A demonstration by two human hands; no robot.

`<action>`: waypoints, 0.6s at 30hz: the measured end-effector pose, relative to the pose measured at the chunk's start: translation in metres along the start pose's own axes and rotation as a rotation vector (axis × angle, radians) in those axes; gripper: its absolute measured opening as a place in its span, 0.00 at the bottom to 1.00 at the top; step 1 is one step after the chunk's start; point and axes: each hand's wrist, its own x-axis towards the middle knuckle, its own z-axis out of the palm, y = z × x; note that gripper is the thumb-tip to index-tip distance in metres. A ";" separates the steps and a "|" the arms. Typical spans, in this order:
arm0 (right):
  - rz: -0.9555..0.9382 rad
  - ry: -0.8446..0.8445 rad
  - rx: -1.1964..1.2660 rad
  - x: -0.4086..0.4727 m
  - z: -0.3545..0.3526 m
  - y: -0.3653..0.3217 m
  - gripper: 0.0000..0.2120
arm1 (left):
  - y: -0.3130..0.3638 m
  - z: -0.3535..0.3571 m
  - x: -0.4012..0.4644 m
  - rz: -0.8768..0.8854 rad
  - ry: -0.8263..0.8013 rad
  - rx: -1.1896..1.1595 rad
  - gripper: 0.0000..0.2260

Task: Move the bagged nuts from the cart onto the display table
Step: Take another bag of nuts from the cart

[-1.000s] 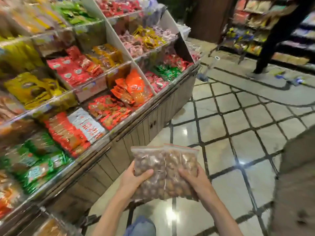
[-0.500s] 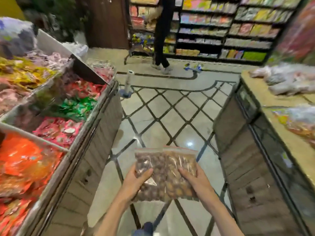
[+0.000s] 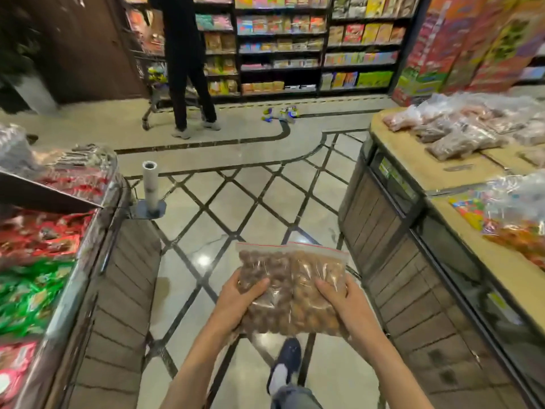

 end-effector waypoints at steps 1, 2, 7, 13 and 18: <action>0.000 0.006 0.007 0.022 -0.002 -0.006 0.18 | 0.009 0.003 0.023 0.001 -0.011 0.005 0.19; -0.009 0.010 0.015 0.048 -0.005 -0.012 0.19 | 0.017 0.007 0.050 0.001 -0.024 0.008 0.20; 0.002 0.042 0.018 0.164 -0.030 -0.044 0.29 | 0.069 0.037 0.172 -0.002 -0.096 0.043 0.18; 0.011 0.133 0.092 0.274 -0.070 -0.085 0.22 | 0.120 0.084 0.302 0.003 -0.188 0.069 0.18; 0.053 0.293 0.162 0.357 -0.104 -0.094 0.22 | 0.146 0.125 0.418 -0.027 -0.318 0.109 0.28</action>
